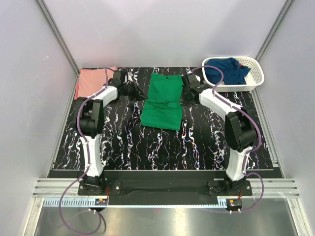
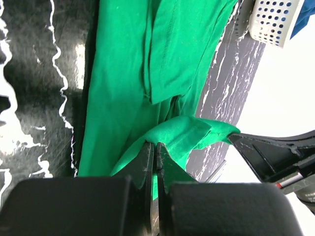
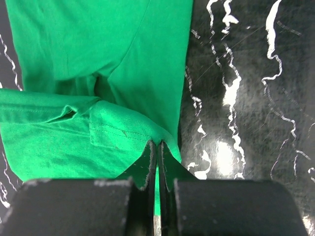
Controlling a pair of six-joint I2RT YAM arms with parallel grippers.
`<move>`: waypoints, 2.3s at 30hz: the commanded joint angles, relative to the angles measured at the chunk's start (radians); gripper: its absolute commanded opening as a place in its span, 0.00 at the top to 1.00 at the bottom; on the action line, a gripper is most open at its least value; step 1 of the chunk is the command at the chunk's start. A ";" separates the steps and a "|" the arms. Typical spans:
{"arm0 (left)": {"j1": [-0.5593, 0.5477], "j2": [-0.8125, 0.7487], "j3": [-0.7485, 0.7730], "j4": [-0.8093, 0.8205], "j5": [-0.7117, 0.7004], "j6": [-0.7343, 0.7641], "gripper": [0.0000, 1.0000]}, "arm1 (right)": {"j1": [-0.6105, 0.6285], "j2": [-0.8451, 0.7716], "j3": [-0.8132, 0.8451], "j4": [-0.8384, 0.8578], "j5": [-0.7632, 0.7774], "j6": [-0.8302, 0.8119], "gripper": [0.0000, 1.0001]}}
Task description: Fold and stack the t-shirts
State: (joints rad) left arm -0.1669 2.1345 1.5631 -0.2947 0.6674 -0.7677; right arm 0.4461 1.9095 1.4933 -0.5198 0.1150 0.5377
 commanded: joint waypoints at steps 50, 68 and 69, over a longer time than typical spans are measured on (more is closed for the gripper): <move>0.020 -0.235 -0.280 -0.009 -0.192 0.170 0.55 | -0.144 0.014 0.009 0.003 -0.310 -0.073 0.60; -0.062 -0.263 -0.420 0.040 -0.167 0.171 1.00 | -0.145 -0.126 -0.415 0.256 -0.575 -0.041 0.57; -0.068 -0.269 -0.429 0.031 -0.176 0.171 1.00 | -0.145 -0.124 -0.424 0.271 -0.587 -0.042 0.57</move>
State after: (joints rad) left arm -0.2111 1.9190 1.1622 -0.2646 0.5133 -0.6079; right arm 0.3004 1.8183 1.0874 -0.3466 -0.4023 0.4973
